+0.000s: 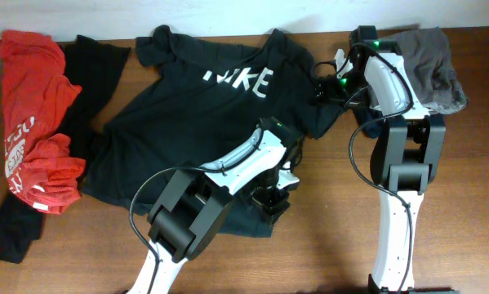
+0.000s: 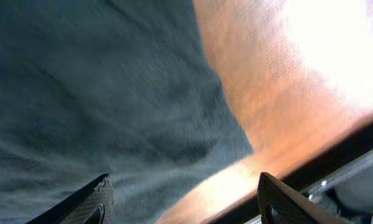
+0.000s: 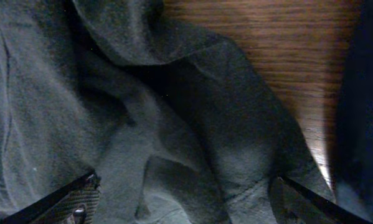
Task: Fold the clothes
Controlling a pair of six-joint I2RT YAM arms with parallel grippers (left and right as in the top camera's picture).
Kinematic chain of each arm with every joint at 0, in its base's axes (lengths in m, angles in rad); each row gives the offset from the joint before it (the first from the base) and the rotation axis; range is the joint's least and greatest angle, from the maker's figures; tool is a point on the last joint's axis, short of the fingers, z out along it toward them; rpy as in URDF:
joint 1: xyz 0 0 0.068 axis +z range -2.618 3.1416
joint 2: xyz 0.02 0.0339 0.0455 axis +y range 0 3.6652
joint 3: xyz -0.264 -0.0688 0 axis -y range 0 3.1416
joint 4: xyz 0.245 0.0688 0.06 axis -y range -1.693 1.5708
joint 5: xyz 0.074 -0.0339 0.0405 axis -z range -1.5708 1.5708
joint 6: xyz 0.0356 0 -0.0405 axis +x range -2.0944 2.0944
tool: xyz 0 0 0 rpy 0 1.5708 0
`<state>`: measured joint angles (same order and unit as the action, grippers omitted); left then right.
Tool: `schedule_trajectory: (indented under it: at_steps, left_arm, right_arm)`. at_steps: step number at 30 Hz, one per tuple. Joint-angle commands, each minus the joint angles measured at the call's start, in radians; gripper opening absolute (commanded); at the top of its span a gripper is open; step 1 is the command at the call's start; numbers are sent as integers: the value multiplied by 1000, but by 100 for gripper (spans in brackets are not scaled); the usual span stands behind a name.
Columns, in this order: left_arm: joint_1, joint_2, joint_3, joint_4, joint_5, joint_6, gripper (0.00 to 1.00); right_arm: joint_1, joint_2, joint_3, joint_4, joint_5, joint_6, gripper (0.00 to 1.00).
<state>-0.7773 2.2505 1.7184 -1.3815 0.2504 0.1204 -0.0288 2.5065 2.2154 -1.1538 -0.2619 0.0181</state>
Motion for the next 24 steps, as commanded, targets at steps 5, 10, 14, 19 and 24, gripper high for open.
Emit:
schedule_trajectory:
  at_steps: [5,10,14,19,24]
  left_arm:
    - [-107,-1,-4,75,-90,-68,79]
    - [-164,0,-4,79,-220,-81,79]
    - [-159,10,-8,81,-274,-154,64]
    - [-162,10,-47,89,-411,-210,52]
    - [-162,10,-85,132,-427,-218,52]
  right_arm:
    - [-36,9,-7,3,19,-6,92]
    - [-57,9,-7,-2,19,-5,92]
    - [-60,9,-7,-6,19,-6,92]
    - [-60,9,-7,-8,19,-6,92]
    - [-60,9,-7,-9,19,-6,92]
